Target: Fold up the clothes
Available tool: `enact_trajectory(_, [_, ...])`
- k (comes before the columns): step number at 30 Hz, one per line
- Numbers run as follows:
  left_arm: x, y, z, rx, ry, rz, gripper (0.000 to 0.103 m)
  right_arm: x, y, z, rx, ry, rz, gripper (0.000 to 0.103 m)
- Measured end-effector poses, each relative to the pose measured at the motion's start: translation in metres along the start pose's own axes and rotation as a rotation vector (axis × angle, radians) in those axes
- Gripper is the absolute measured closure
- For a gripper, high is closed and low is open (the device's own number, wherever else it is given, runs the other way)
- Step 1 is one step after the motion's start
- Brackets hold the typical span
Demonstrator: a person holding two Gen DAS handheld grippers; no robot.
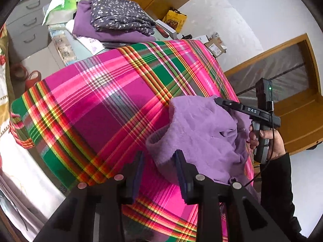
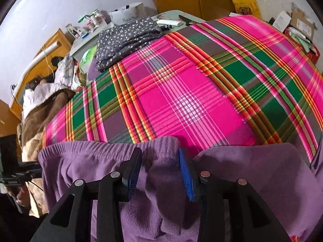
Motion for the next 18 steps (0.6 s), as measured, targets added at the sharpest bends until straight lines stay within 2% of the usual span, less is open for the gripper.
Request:
enact_trajectory(6, [-0.006, 0.001, 0.004, 0.035, -0.001, -0.031, 0.070, -0.004, 0.004, 0.006, 0.001, 0.022, -0.006, 0.064])
enact_trajectory(8, [-0.008, 0.000, 0.007, 0.057, 0.007, -0.047, 0.071, -0.002, 0.003, 0.005, 0.015, 0.020, -0.002, 0.071])
enact_trajectory(9, [-0.010, 0.000, 0.009, 0.066, 0.013, -0.056, 0.073, -0.001, 0.002, 0.005, 0.025, 0.019, -0.003, 0.078])
enact_trajectory(10, [-0.011, 0.000, 0.011, 0.067, 0.017, -0.057, 0.088, -0.002, 0.003, 0.005, 0.034, 0.016, -0.007, 0.081])
enact_trajectory(11, [-0.011, -0.001, 0.012, 0.055, 0.014, -0.044, 0.092, -0.002, 0.003, 0.002, 0.051, 0.005, -0.011, 0.090])
enact_trajectory(12, [-0.011, -0.003, 0.012, 0.043, 0.003, -0.024, 0.093, -0.003, 0.003, -0.001, 0.070, -0.006, -0.015, 0.093])
enact_trajectory(14, [-0.010, -0.010, 0.008, 0.028, -0.026, 0.024, 0.094, -0.006, 0.004, -0.011, 0.102, -0.048, -0.018, 0.094])
enact_trajectory(18, [-0.012, -0.044, -0.013, 0.042, -0.099, 0.155, 0.095, -0.021, 0.013, -0.052, 0.192, -0.200, -0.047, 0.094])
Point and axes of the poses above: each gripper's, at about its wrist camera, not at the fingertips, and z roughly the way its jaws point, y to its left, x to its underside, the point moved 4 cm from there along z, roughly the way its jaws point, and after that the axes turned 15 degrees about -z, right-handed, at the moved point
